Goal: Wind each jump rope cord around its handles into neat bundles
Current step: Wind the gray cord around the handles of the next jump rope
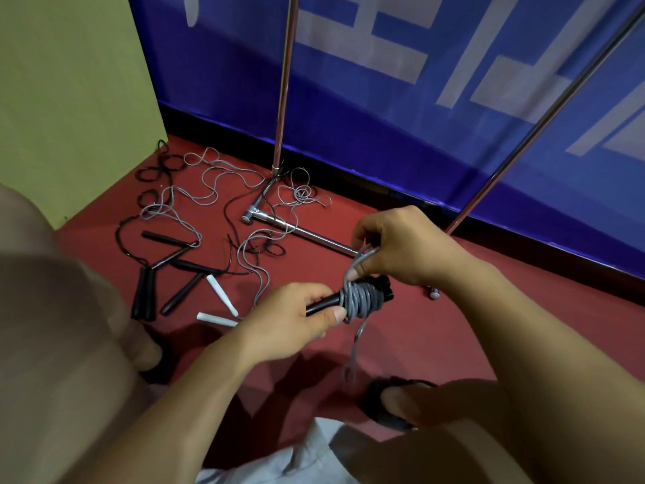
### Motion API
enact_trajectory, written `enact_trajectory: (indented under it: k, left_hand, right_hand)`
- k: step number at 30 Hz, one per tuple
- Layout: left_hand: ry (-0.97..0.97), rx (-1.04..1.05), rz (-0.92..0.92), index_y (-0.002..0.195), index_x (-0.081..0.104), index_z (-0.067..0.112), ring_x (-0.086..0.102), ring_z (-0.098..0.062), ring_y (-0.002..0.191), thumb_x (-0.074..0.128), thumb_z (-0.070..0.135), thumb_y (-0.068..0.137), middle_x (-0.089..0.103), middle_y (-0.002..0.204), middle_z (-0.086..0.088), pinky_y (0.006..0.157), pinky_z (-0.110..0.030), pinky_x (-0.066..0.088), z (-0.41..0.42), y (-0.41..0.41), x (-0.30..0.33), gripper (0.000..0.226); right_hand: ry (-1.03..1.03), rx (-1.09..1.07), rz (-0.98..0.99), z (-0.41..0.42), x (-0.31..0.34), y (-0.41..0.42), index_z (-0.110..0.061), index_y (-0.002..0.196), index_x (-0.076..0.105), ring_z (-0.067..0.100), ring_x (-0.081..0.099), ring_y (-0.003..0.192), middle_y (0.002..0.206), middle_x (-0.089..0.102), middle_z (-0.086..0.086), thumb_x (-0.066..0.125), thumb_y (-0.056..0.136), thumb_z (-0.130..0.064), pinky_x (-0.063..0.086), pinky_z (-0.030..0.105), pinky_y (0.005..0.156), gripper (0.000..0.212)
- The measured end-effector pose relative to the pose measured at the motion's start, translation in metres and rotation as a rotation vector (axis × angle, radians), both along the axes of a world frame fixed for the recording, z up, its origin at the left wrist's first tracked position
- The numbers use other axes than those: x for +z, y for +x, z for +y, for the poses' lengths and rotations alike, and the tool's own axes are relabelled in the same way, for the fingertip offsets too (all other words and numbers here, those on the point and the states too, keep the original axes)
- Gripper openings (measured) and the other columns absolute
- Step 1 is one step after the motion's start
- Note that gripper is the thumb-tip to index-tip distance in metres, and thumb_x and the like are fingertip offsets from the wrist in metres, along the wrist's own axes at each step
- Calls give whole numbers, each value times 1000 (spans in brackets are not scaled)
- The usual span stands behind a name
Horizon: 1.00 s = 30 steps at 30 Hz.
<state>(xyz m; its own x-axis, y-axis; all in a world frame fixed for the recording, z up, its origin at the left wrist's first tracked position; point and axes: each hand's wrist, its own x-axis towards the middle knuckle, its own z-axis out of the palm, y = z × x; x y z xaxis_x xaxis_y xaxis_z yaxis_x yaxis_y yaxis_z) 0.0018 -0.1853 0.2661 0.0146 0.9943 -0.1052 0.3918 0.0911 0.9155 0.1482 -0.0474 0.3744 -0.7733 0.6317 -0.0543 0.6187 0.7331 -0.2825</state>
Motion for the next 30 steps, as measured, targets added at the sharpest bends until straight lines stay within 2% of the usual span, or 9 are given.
enact_trajectory:
  k: [5, 9, 12, 16, 19, 22, 24, 26, 30]
  left_hand:
    - [22, -49, -183, 82, 64, 17, 49, -2, 48, 64, 23, 97, 59, 61, 5, 52, -18, 39, -3, 1, 10, 16]
    - [36, -124, -405, 83, 64, 11, 41, -10, 45, 63, 32, 94, 57, 63, -5, 44, -19, 34, -7, -3, 19, 24]
    - [55, -186, -534, 88, 66, 12, 40, -6, 42, 61, 34, 94, 58, 64, -2, 41, -19, 32, -11, -2, 26, 23]
    - [38, -174, -748, 106, 60, -3, 40, -4, 41, 70, 49, 86, 59, 65, -2, 40, -14, 33, -13, -2, 26, 57]
    - [62, -143, -871, 112, 58, -4, 38, -8, 43, 73, 56, 80, 60, 69, -5, 42, -16, 33, -13, -5, 28, 70]
    - [77, -75, -970, 115, 60, 0, 36, -7, 43, 76, 53, 78, 61, 74, -7, 46, -17, 32, -13, -8, 29, 66]
    - [86, -35, -1012, 119, 58, -3, 36, -6, 43, 75, 48, 82, 61, 77, -8, 50, -20, 29, -13, -9, 31, 65]
    - [84, 20, -1026, 122, 53, -10, 36, -7, 44, 68, 35, 89, 61, 79, -8, 53, -23, 27, -13, -10, 34, 57]
    - [88, 103, -986, 121, 50, -15, 38, -9, 49, 56, 20, 92, 60, 81, -6, 54, -21, 36, -11, -11, 35, 46]
  right_hand:
    - [-113, -63, 9, 9, 3, -1, -22, 82, 72, 1, 50, 56, 65, 60, -10, 90, 53, -50, 36, 9, 52, 44]
    - [-560, -105, 170, 10, 4, 3, -8, 82, 69, -3, 53, 51, 58, 63, -9, 90, 62, -18, 42, 11, 53, 30]
    - [-729, -84, 259, 10, -4, 1, -8, 81, 66, 1, 57, 53, 58, 65, -8, 83, 60, -17, 47, 14, 55, 29]
    - [-837, -50, 415, 8, -19, -3, -7, 79, 63, 2, 60, 56, 62, 67, -6, 78, 71, -10, 50, 17, 58, 17]
    - [-749, -43, 522, 2, -32, -1, -6, 72, 61, 7, 57, 60, 66, 64, -1, 62, 75, 8, 49, 24, 58, 14]
    - [-645, -114, 542, -9, -37, -5, 5, 64, 47, 14, 37, 58, 60, 43, 10, 57, 71, 7, 34, 28, 52, 12]
    - [-692, -171, 543, -16, -42, -8, 0, 61, 50, 15, 31, 52, 56, 39, 9, 58, 80, 7, 28, 26, 47, 22]
    - [-692, -206, 488, -20, -46, -7, -14, 57, 58, 11, 32, 45, 49, 42, 2, 62, 88, -4, 27, 25, 45, 33]
    - [-393, -94, 281, -27, -43, -6, -21, 62, 59, 4, 52, 50, 52, 56, -9, 56, 99, -24, 40, 19, 53, 37]
